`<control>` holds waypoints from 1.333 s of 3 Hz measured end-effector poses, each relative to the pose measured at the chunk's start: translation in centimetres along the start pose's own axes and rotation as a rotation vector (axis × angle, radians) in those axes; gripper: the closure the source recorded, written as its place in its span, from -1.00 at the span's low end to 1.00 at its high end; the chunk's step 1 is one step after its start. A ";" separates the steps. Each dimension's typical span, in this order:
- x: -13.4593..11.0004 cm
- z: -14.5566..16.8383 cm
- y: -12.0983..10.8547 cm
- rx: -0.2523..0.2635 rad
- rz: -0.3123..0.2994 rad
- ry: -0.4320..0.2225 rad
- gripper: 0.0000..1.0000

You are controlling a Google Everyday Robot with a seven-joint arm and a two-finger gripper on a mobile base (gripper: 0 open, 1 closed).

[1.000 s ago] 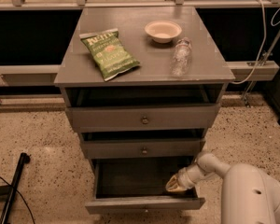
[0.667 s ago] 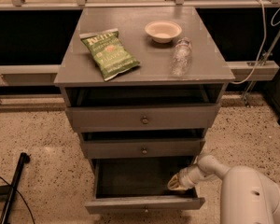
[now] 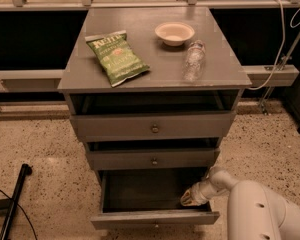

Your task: Open bottom drawer

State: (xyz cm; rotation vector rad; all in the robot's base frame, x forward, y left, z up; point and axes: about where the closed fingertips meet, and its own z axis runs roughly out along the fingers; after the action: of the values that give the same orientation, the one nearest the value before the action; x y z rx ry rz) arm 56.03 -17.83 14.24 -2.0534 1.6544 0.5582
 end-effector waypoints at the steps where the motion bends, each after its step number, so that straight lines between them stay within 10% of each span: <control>1: 0.3 1.0 0.8 -0.058 0.037 0.011 1.00; 4: -2.0 -1.0 6.4 -0.120 0.166 -0.001 1.00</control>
Offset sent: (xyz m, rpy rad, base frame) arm -0.0575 -0.0073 -0.0018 -0.0705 0.1988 -0.0826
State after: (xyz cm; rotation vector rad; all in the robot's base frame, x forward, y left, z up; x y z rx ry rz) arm 49.41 -17.97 15.62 -2.0091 1.8427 0.7300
